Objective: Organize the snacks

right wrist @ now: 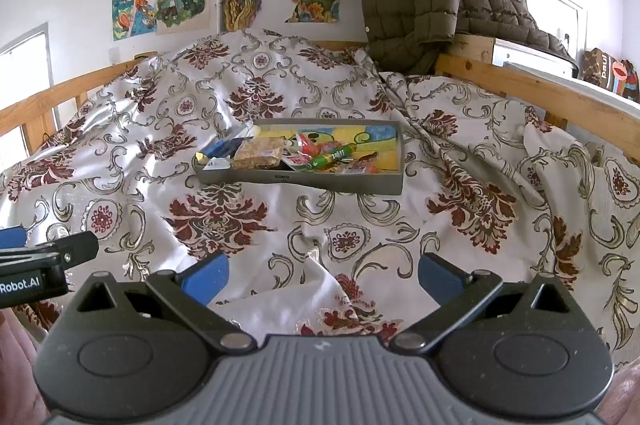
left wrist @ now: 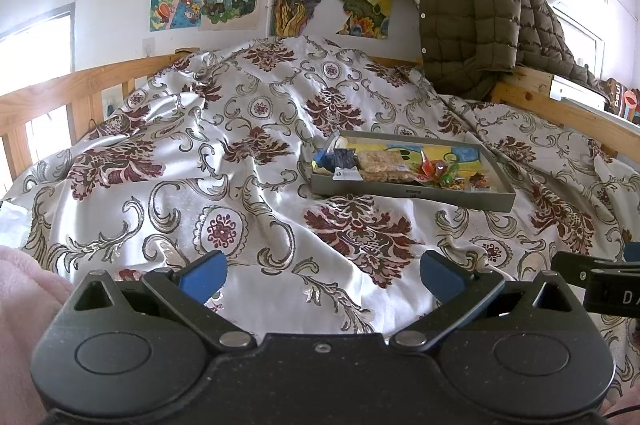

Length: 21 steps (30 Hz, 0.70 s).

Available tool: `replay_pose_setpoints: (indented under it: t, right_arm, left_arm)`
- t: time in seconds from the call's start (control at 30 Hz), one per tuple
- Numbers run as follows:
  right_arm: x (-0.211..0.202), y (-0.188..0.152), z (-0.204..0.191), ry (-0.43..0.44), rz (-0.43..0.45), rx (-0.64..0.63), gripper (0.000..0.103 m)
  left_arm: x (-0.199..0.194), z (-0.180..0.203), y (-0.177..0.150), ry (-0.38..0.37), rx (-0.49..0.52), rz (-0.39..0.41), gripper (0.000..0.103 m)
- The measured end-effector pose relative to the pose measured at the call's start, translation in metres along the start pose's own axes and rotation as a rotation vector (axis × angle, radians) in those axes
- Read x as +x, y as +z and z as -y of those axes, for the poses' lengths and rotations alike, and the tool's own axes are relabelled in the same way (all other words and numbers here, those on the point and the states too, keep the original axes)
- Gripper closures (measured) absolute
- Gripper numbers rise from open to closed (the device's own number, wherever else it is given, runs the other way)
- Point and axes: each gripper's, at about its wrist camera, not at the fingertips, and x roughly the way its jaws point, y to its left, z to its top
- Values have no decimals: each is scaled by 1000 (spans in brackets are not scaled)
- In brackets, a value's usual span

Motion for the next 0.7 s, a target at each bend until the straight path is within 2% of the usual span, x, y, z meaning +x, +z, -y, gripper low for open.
replay_pose_setpoints:
  t: [0.7]
  right_arm:
    - [1, -2, 1, 2, -1, 0, 0]
  left_arm:
    - [0, 0, 0, 1, 1, 0, 1]
